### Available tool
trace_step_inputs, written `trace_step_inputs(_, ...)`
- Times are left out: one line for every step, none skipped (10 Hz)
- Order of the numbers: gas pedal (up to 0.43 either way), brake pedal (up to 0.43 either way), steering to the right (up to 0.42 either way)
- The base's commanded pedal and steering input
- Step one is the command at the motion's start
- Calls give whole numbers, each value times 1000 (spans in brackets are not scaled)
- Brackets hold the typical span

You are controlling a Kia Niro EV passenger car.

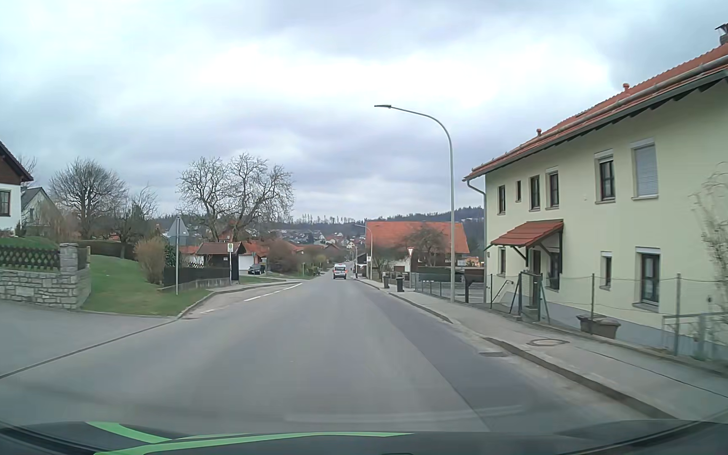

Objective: Follow the waypoints while adhering to traffic rules and regulations

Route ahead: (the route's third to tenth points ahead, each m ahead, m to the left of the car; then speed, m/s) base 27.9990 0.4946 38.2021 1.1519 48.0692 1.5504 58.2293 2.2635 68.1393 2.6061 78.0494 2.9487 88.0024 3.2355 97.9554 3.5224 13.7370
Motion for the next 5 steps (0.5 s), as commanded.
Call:
trace_step_inputs(0, 0, -7)
trace_step_inputs(0, 0, -7)
trace_step_inputs(0, 0, -6)
trace_step_inputs(0, 0, -7)
trace_step_inputs(0, 0, -7)
